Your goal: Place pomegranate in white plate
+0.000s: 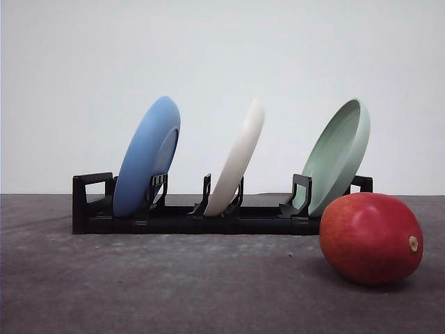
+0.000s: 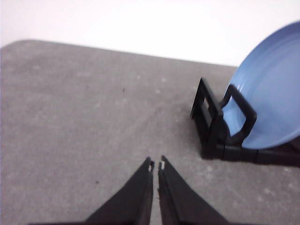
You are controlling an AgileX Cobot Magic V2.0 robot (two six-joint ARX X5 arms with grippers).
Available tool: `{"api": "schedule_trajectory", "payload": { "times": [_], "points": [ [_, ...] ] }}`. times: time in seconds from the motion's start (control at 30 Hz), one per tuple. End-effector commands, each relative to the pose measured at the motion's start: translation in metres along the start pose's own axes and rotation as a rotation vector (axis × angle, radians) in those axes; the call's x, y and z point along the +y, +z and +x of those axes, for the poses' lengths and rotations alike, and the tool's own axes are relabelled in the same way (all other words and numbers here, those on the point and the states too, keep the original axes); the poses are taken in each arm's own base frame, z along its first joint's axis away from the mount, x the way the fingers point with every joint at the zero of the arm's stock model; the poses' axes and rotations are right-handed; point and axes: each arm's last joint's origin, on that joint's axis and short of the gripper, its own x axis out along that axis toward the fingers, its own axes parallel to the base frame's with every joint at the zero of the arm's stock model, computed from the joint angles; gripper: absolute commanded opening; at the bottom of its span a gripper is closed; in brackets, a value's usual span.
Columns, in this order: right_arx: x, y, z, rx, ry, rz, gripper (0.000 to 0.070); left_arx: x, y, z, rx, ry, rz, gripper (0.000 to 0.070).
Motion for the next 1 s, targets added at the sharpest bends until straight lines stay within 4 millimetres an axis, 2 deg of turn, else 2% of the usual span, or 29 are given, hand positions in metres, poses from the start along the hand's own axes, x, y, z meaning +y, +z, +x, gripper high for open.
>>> {"api": "schedule_trajectory", "payload": {
  "times": [0.0, 0.2, 0.33, 0.4, 0.53, 0.67, 0.83, 0.97],
  "points": [
    [0.000, 0.002, 0.000, -0.027, 0.000, 0.000, 0.0044, 0.000, -0.002, 0.001, -0.002, -0.001, -0.034, 0.0000],
    [0.000, 0.003, 0.000, -0.045, 0.003, 0.127, 0.0041, 0.000, 0.001, 0.001, -0.028, -0.006, -0.143, 0.0000],
    [0.000, 0.009, -0.001, -0.077, 0.011, 0.230, 0.0031, -0.002, 0.013, -0.001, -0.135, -0.035, -0.258, 0.0000],
    [0.001, 0.015, -0.003, -0.093, 0.021, 0.252, 0.0003, -0.003, 0.023, -0.004, -0.182, -0.050, -0.285, 0.0000],
    [0.002, 0.036, -0.011, -0.123, 0.040, 0.289, 0.0003, -0.006, 0.049, -0.015, -0.247, -0.068, -0.283, 0.0002],
    [0.005, 0.067, -0.027, -0.106, 0.039, 0.289, 0.0003, -0.011, 0.083, -0.031, -0.268, -0.068, -0.244, 0.0003],
    [0.007, 0.102, -0.045, -0.060, 0.034, 0.269, 0.0003, -0.015, 0.122, -0.051, -0.185, -0.039, -0.163, 0.0003],
    [0.009, 0.121, -0.052, -0.002, 0.032, 0.221, 0.0003, -0.019, 0.146, -0.058, -0.079, -0.016, -0.138, 0.0003]
  ]
}}
